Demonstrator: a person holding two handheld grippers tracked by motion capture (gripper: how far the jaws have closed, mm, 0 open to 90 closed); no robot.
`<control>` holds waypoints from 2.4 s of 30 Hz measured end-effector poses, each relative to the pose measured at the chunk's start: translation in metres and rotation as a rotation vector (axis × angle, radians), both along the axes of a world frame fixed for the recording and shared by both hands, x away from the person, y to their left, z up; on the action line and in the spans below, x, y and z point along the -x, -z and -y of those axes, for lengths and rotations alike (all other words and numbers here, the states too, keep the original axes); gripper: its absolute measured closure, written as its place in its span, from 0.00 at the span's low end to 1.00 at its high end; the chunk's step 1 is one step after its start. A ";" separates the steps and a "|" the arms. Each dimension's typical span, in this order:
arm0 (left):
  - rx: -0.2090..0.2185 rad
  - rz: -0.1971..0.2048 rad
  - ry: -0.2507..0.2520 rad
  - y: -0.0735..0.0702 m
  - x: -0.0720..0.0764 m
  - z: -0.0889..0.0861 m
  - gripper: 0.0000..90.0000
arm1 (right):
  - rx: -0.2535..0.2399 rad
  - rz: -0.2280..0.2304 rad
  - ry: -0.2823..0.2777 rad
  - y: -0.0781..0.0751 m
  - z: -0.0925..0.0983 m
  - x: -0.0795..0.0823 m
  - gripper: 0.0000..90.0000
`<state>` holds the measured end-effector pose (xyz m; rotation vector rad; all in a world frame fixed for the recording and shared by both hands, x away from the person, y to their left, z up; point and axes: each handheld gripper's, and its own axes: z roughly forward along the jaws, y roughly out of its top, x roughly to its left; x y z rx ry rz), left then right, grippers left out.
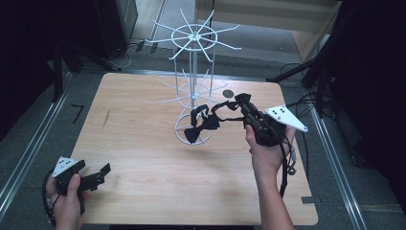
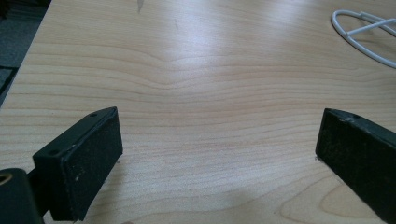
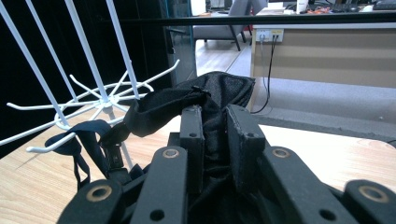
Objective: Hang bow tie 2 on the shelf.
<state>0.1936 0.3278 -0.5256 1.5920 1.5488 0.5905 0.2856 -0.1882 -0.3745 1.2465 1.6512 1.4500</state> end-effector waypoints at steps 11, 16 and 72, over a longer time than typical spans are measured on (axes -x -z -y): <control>-0.001 -0.001 -0.001 0.000 0.000 0.000 0.01 | -0.015 -0.016 -0.007 0.001 -0.006 -0.014 0.87; 0.000 -0.001 0.001 0.000 0.000 0.000 0.01 | -0.019 -0.030 -0.006 0.003 -0.011 -0.023 0.87; 0.002 -0.002 -0.001 0.000 0.000 0.000 0.01 | -0.052 -0.158 -0.044 0.048 -0.013 -0.046 0.32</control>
